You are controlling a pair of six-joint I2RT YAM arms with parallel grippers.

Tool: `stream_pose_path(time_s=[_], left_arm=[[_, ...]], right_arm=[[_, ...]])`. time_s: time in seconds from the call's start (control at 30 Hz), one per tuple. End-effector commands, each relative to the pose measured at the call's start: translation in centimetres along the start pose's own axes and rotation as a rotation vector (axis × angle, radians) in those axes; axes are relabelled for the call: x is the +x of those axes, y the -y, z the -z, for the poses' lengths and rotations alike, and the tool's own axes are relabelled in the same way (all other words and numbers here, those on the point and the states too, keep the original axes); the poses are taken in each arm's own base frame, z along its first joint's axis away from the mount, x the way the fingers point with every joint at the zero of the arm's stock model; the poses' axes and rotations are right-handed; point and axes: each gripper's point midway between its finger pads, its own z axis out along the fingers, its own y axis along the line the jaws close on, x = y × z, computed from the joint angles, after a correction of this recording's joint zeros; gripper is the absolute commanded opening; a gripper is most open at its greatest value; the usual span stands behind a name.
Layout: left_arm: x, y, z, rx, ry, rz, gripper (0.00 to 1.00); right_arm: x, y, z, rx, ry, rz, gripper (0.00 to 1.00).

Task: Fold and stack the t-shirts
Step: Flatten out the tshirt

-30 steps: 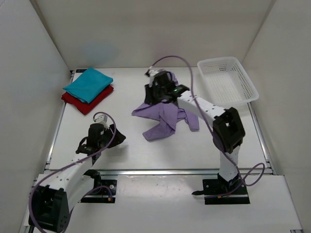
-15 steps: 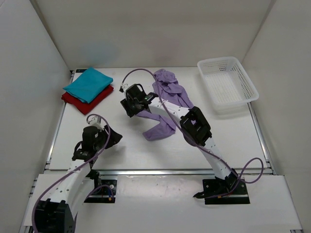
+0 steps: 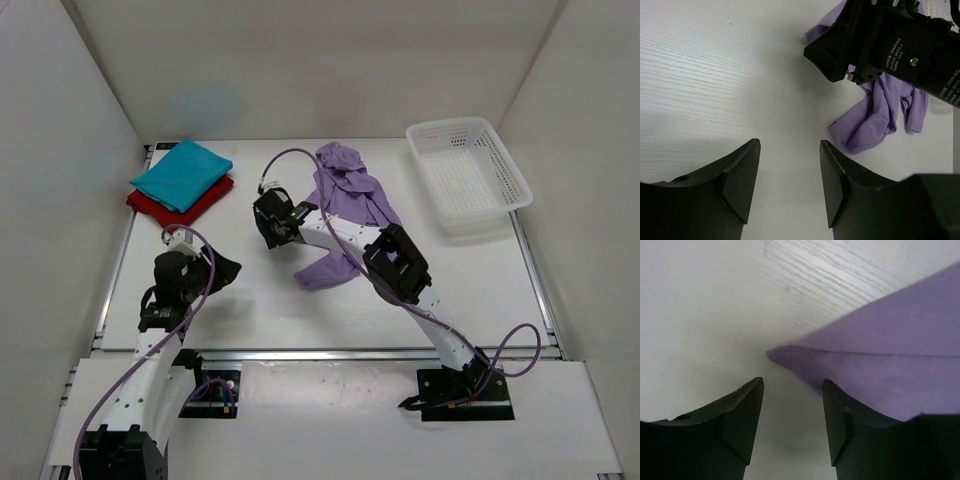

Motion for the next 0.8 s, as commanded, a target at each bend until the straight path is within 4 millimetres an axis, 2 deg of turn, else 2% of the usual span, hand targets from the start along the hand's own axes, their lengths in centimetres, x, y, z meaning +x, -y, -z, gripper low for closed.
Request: stream_pose_path(time_s=[0.0,0.13,0.23,0.33,0.37,0.4,0.47,0.57,0.63,0.7,0.73,0.77], left_arm=[[-1.2,1.1,0.6,0.037,0.029,-0.011,0.62],[-1.8,1.7,0.6,0.043,0.027,-0.026,0.62],[-2.6,2.3,0.9,0.06,0.047,-0.032,0.62],[-2.9,2.3,1.0,0.054,0.058,-0.033,0.62],[-2.7,2.5,1.1,0.067,0.055,-0.038,0.62],[-2.8,2.8,1.2,0.078,0.058,-0.039,0.61],[-3.0,3.1,1.4,0.088,0.066,-0.044,0.62],[-3.4,3.1,1.5,0.076,0.074,-0.053,0.62],[-3.3,3.4,1.5,0.088,0.07,-0.051,0.62],[-3.0,3.5,1.4,0.096,0.061,-0.048,0.63],[-3.3,3.7,1.4,0.107,0.073,-0.046,0.62],[-2.5,3.4,1.2,0.104,0.053,-0.036,0.63]], right_arm=[[-2.8,-0.8,0.7,0.024,0.067,-0.076,0.5],[-2.9,-2.0,0.4,0.023,0.094,-0.102,0.51],[-3.6,-1.1,0.0,0.061,0.116,-0.138,0.51],[-3.1,-0.3,-0.9,0.104,0.098,-0.168,0.47],[-3.5,-0.3,-1.1,0.1,0.106,-0.18,0.47],[-3.2,-0.3,-1.6,0.101,0.098,-0.188,0.45],[-4.1,-0.9,-1.3,0.095,0.125,-0.204,0.45],[-4.3,-0.5,-1.8,0.13,0.12,-0.236,0.43],[-3.5,-0.2,-2.9,0.152,0.096,-0.25,0.39],[-3.6,0.3,-3.4,0.17,0.082,-0.263,0.32],[-4.6,0.0,-2.9,0.163,0.103,-0.282,0.3],[-3.5,0.0,-3.4,0.177,0.074,-0.273,0.29]])
